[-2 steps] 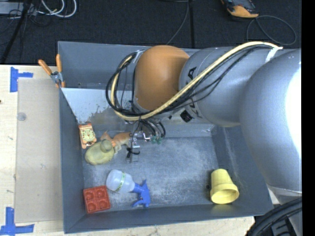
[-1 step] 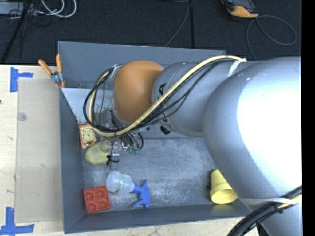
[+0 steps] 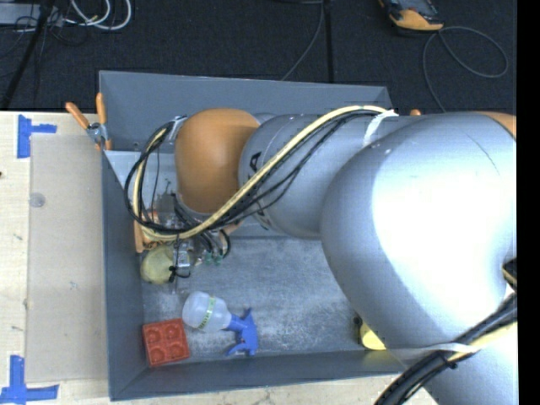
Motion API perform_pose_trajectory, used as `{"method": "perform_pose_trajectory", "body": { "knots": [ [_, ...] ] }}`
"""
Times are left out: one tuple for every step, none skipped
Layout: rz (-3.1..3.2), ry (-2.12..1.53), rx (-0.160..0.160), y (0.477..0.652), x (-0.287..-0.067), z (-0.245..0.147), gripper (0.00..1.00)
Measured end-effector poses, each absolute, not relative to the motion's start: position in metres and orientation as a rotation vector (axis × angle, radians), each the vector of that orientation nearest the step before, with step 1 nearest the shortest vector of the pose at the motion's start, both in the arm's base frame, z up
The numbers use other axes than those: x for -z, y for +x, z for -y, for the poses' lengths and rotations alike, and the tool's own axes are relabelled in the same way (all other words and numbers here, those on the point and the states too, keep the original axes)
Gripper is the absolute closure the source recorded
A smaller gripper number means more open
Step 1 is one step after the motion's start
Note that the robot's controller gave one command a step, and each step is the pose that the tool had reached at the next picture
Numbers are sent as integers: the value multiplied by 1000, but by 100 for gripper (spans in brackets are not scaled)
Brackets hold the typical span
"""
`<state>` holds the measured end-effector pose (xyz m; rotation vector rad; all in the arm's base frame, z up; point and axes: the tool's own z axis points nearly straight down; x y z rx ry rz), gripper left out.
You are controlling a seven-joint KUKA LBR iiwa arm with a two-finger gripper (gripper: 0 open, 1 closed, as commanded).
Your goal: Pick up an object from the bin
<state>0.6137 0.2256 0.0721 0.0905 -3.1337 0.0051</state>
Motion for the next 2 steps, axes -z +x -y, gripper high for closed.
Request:
{"method": "perform_pose_trajectory", "body": {
  "knots": [
    [3134, 90, -5, 614, -72, -226, 100],
    [3133, 90, -6, 613, -76, -225, 100]
  ]
}}
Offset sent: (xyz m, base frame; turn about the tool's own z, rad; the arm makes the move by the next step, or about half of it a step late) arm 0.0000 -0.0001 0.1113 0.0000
